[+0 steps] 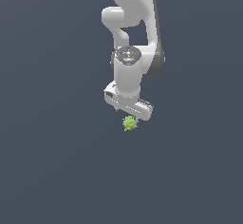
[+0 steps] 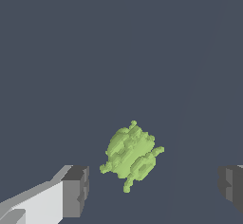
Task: Pick up the object and move it to a goal position.
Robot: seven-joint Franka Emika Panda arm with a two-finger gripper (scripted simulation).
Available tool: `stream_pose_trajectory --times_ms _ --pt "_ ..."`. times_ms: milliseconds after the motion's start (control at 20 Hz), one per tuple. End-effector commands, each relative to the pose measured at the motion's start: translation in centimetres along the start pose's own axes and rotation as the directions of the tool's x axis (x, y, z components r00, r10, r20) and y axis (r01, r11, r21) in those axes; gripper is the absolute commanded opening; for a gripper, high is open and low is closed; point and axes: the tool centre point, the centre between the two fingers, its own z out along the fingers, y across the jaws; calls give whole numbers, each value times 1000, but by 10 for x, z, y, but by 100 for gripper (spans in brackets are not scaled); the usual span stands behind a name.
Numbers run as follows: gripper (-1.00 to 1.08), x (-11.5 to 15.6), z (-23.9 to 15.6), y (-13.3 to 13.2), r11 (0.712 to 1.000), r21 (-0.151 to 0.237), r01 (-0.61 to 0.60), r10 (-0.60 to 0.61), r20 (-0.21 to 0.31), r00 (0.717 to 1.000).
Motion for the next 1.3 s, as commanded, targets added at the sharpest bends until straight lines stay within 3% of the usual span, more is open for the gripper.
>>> stream_pose_trajectory --times_ms 0,500,1250 --pt "100 -2 5 -1 998 -2 -65 65 1 998" --pt "100 -11 25 -5 949 -10 -314 314 0 950" --pt "100 -22 48 -8 802 -20 -596 596 -11 803"
